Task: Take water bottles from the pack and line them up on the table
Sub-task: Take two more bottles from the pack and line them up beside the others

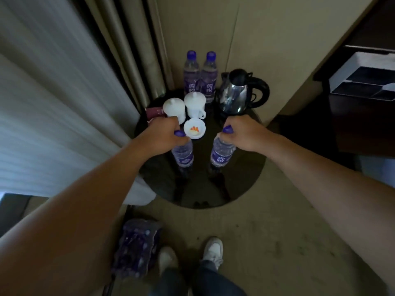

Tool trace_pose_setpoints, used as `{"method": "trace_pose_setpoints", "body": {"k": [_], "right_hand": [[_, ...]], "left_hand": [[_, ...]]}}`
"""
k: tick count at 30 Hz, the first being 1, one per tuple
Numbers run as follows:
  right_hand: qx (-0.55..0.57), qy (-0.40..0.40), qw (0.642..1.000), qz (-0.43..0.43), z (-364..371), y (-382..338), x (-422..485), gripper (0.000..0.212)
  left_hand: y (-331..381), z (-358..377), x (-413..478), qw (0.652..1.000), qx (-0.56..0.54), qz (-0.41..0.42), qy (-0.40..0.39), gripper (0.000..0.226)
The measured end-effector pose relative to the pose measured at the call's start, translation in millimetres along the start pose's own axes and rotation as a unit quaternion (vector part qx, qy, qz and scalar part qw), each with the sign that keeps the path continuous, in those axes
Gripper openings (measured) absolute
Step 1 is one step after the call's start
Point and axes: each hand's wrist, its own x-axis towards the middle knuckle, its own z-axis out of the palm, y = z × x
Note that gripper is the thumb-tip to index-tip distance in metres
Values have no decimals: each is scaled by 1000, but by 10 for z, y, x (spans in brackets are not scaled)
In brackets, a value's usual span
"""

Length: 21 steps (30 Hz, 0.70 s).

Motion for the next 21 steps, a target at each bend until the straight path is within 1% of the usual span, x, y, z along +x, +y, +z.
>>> {"method": "trace_pose_setpoints", "body": {"k": [6, 10, 13, 15, 17, 19, 20, 21], "right_hand": [[24, -6, 999, 28, 168, 10, 164, 33], [42, -8, 999, 34, 266, 9, 300, 30], [71, 12, 997, 41, 292, 24, 376, 29], [61, 17, 996, 57, 328, 33, 409, 30], [48, -2, 995, 91, 375, 47, 423, 36], [81, -24, 988, 128, 463, 61, 406, 45], [110, -12, 984, 143, 519, 65, 385, 49], [130, 18, 979, 155, 584, 68, 366, 51]], "left_hand": [[4, -20, 125, 1000, 4, -12, -28, 32], [-116, -21, 163, 999, -34, -26, -28, 32], [-187, 17, 217, 1000, 11, -12, -5, 34], [-209, 65, 246, 1000, 25, 3, 3, 36], [-224, 120, 266, 999, -27, 21, -8, 38], [-239, 160, 267, 995, -86, 19, -55, 44], [-251, 185, 265, 993, -90, 16, -74, 50], [-271, 214, 265, 993, -89, 8, -78, 55]]}}
